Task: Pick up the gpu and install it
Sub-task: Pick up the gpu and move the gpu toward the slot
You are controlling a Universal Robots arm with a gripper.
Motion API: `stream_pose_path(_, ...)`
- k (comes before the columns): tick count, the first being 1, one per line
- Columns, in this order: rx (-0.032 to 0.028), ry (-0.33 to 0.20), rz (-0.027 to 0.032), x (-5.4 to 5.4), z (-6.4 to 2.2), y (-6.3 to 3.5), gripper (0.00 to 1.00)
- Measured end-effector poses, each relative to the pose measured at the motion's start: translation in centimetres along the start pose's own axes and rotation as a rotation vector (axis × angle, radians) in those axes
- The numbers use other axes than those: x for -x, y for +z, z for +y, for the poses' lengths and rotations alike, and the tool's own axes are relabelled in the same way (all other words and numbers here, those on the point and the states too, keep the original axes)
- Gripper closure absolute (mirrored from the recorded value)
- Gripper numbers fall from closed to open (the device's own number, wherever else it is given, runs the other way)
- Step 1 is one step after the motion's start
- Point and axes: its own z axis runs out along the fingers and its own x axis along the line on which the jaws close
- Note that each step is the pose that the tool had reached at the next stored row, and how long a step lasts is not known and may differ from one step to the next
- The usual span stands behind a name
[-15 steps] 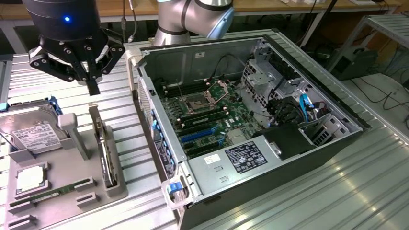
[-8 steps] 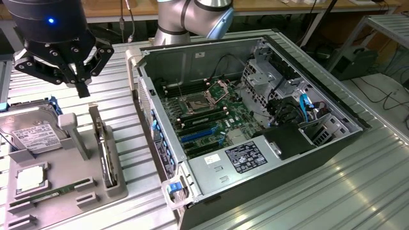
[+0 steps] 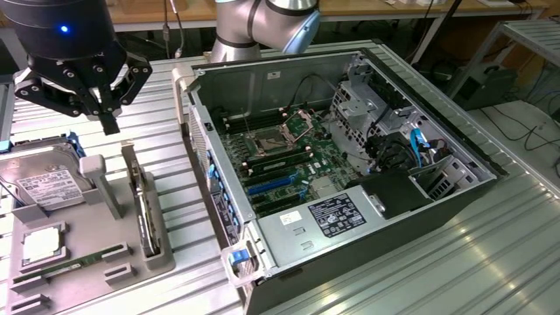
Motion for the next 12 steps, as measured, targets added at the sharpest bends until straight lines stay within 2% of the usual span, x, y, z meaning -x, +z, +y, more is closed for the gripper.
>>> stream_pose_path(10, 0.0000, 0.000, 0.0000, 0.00, 0.00, 0.00, 0.89)
stream_pose_path(12, 0.0000, 0.000, 0.0000, 0.00, 0.00, 0.00, 0.77)
